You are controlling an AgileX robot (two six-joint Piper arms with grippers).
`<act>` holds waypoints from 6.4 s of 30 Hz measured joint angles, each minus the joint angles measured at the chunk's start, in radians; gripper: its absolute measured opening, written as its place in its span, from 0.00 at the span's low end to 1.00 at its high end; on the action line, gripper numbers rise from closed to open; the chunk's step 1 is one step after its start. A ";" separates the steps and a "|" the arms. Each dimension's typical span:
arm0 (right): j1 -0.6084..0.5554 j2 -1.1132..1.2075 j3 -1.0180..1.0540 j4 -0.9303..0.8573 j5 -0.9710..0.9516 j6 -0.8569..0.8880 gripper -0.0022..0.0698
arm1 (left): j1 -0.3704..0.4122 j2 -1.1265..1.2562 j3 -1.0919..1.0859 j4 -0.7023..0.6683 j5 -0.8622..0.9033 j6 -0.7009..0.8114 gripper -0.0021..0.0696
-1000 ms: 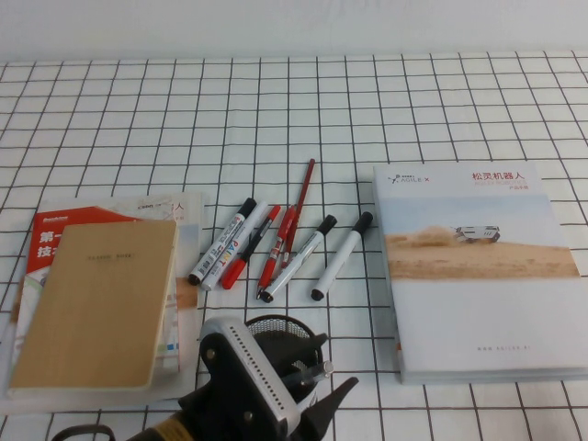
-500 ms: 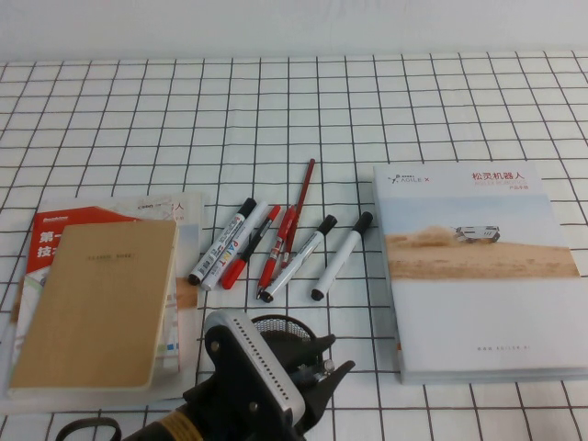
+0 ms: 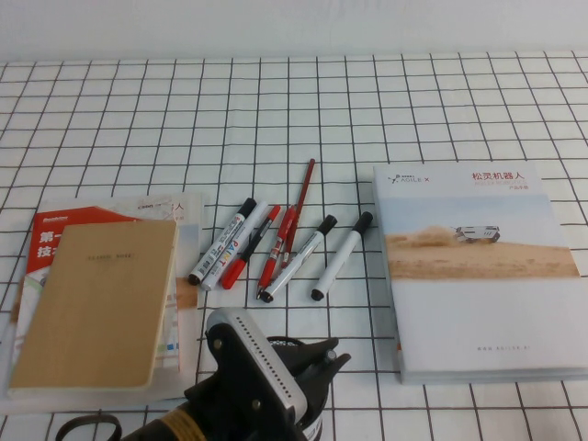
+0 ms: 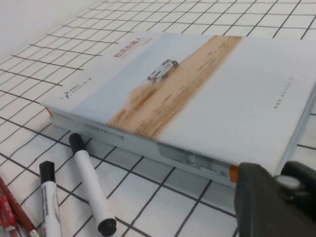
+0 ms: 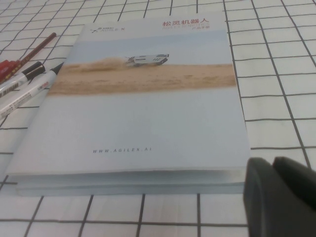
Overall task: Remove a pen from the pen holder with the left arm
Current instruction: 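Take a marker out of the pen holder and lay it on the table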
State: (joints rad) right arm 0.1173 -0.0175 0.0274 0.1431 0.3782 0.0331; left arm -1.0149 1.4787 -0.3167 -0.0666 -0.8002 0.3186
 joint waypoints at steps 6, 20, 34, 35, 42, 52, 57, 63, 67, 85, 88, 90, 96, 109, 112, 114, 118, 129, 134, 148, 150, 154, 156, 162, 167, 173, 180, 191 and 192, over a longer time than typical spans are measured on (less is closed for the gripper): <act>0.000 0.000 0.000 0.000 0.000 0.000 0.01 | 0.000 -0.022 0.000 -0.001 0.011 -0.004 0.10; 0.000 0.000 0.000 0.000 0.000 0.000 0.01 | 0.000 -0.330 -0.149 -0.074 0.452 -0.008 0.10; 0.000 0.000 0.000 0.000 0.000 0.000 0.01 | 0.032 -0.376 -0.598 -0.025 1.121 -0.075 0.10; 0.000 0.000 0.000 0.000 0.000 0.000 0.01 | 0.051 -0.369 -0.631 0.005 1.166 -0.113 0.10; 0.000 0.000 0.000 0.000 0.000 0.000 0.01 | 0.217 -0.242 -0.808 0.146 1.471 -0.264 0.10; 0.000 0.000 0.000 0.000 0.000 0.000 0.01 | 0.350 0.059 -1.001 0.152 1.597 -0.284 0.10; 0.000 0.000 0.000 0.000 0.000 0.000 0.01 | 0.351 0.226 -1.114 0.152 1.606 -0.243 0.10; 0.000 0.000 0.000 0.000 0.000 0.000 0.01 | 0.354 0.402 -1.274 0.137 1.608 -0.199 0.10; 0.000 0.000 0.000 0.000 0.000 0.000 0.01 | 0.360 0.503 -1.375 0.109 1.612 -0.188 0.10; -0.002 0.000 0.000 0.000 0.000 0.000 0.01 | 0.362 0.726 -1.525 -0.029 1.624 -0.147 0.10; -0.002 0.000 0.000 0.000 0.000 0.000 0.01 | 0.370 0.742 -1.525 -0.036 1.617 -0.143 0.10; -0.002 0.000 0.000 0.000 0.000 0.000 0.01 | 0.373 0.750 -1.527 -0.038 1.612 -0.143 0.10; -0.002 0.000 0.000 0.000 0.000 0.000 0.01 | 0.375 0.764 -1.527 -0.038 1.591 -0.142 0.10; -0.002 0.000 0.000 0.000 0.000 0.000 0.01 | 0.376 0.769 -1.529 -0.089 1.581 -0.049 0.45; -0.002 0.000 0.000 0.000 0.000 0.000 0.01 | 0.376 0.754 -1.529 -0.085 1.578 -0.049 0.48; -0.002 0.000 0.000 0.000 0.000 0.000 0.01 | 0.376 0.725 -1.525 -0.082 1.576 -0.049 0.49; -0.002 0.000 0.000 0.000 0.000 0.000 0.01 | 0.376 0.617 -1.473 -0.081 1.554 -0.049 0.49; -0.002 0.000 0.000 0.000 0.000 0.000 0.01 | 0.376 0.139 -0.981 -0.070 1.230 -0.062 0.05; -0.002 0.000 0.000 0.000 0.000 0.000 0.01 | 0.376 -0.082 -0.798 -0.060 1.174 -0.100 0.03; -0.002 0.000 0.000 0.000 0.000 0.000 0.01 | 0.376 -0.511 -0.385 -0.032 1.096 -0.254 0.03; -0.002 0.000 0.000 0.000 0.000 0.000 0.01 | 0.376 -0.536 -0.373 -0.026 1.102 -0.256 0.03; -0.002 0.000 0.000 0.000 0.000 0.000 0.01 | 0.376 -0.547 -0.371 -0.024 1.124 -0.256 0.03; -0.002 0.000 0.000 0.000 0.000 0.000 0.01 | 0.376 -0.547 -0.369 -0.017 1.126 -0.252 0.03; -0.002 0.000 0.000 0.000 0.000 0.000 0.01 | 0.376 -0.547 -0.365 0.014 1.104 -0.245 0.03; -0.002 0.000 0.000 0.000 0.000 0.000 0.01 | 0.376 -0.585 -0.315 0.049 1.032 -0.245 0.03; -0.002 0.000 0.000 0.000 0.000 0.000 0.01 | 0.474 -0.800 -0.139 0.067 0.862 -0.242 0.03; -0.002 0.000 0.000 0.000 0.000 0.000 0.01 | 0.729 -1.119 0.090 0.067 0.794 -0.242 0.03; -0.002 0.000 0.000 0.000 0.000 0.000 0.01 | 0.892 -1.483 0.319 0.058 0.784 -0.242 0.02; -0.002 0.000 0.000 0.000 0.000 0.000 0.01 | 0.892 -1.485 0.328 0.055 0.784 -0.242 0.02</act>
State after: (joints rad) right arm 0.1155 -0.0175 0.0274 0.1431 0.3782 0.0331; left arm -0.1225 -0.0058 0.0112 -0.0111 -0.0167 0.0767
